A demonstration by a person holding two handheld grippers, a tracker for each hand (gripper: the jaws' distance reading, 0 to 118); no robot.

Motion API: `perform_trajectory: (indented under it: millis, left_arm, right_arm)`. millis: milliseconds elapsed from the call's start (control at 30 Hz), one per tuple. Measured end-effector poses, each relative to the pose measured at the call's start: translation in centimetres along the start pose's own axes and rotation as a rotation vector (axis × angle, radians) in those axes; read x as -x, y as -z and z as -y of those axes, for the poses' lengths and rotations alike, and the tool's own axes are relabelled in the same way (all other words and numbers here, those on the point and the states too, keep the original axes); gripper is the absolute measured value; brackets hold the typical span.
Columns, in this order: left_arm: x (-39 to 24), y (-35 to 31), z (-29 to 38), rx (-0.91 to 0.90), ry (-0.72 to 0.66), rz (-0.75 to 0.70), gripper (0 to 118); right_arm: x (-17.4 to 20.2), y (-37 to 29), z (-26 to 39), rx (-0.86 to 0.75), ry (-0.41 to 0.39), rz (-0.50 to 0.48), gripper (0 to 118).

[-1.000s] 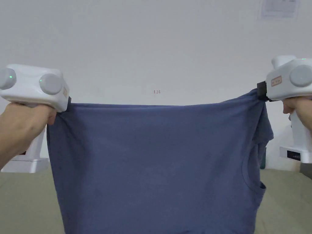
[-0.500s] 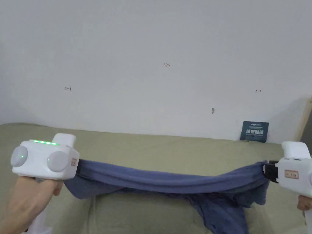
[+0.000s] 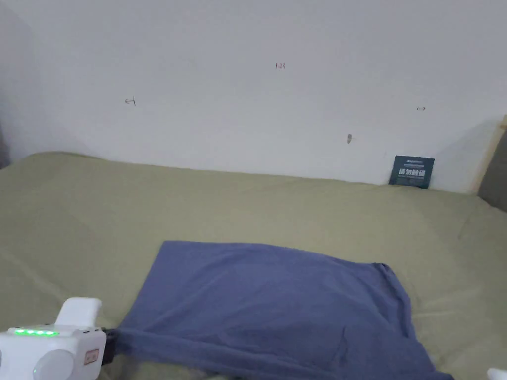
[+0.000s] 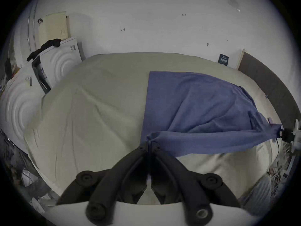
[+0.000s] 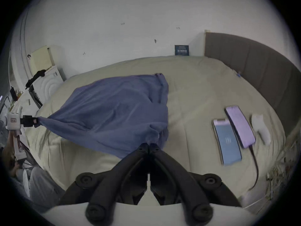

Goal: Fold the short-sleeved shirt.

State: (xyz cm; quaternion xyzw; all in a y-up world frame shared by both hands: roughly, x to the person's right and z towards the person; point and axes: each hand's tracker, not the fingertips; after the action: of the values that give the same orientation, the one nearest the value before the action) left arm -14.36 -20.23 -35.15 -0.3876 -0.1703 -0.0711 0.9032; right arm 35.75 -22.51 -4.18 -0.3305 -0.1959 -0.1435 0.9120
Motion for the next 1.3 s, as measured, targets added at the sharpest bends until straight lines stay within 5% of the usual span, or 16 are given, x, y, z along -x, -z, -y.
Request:
perform_trajectory:
  millis: [533,567,600,633,667,933,1033,1067,1100,1133,1167,1300]
  left_arm:
    - [0.4,-5.2,7.2,0.022,0.0,0.03,2]
    - [0.4,-5.2,7.2,0.02,-0.001,0.035,6]
    - [0.3,-5.2,7.1,0.015,-0.006,0.035,36]
    - [0.2,-5.4,6.9,0.02,-0.009,0.022,80]
    - [-0.1,-5.5,6.9,0.024,-0.016,0.031,114]
    - [-2.7,-9.4,3.9,-0.17,-0.071,0.097,113]
    - [-4.3,-10.9,2.8,-0.244,-0.067,0.108,102]
    - [-5.1,-12.0,2.6,-0.286,-0.062,0.125,85]
    - [-5.8,-12.7,2.6,-0.31,-0.047,0.119,40]
    - [-6.4,-13.3,2.7,-0.359,-0.026,0.12,11]
    - [-7.1,-13.5,2.8,-0.38,0.008,0.109,0]
    - [-8.6,-13.6,3.3,-0.369,0.055,0.119,0]
  right_arm:
    - [-0.4,-4.7,5.3,0.03,-0.008,-0.022,5]
    - [-0.2,-4.7,5.3,0.029,-0.009,-0.019,16]
    - [0.1,-4.8,4.9,0.031,-0.017,-0.009,59]
    - [0.3,-4.9,4.7,0.029,-0.015,-0.001,97]
    - [0.4,-4.9,4.4,0.03,-0.006,-0.005,118]
    - [3.9,-7.5,1.1,-0.127,-0.017,-0.068,118]
    - [6.9,-9.0,-0.5,-0.203,-0.082,-0.071,107]
    - [7.8,-9.6,-0.6,-0.235,-0.087,-0.063,85]
    - [8.6,-10.1,-0.5,-0.283,-0.101,-0.059,34]
    - [9.4,-10.5,-0.7,-0.315,-0.116,-0.068,9]
    - [10.1,-10.6,-0.6,-0.332,-0.137,-0.04,2]
    - [11.9,-11.3,0.3,-0.38,-0.168,-0.039,2]
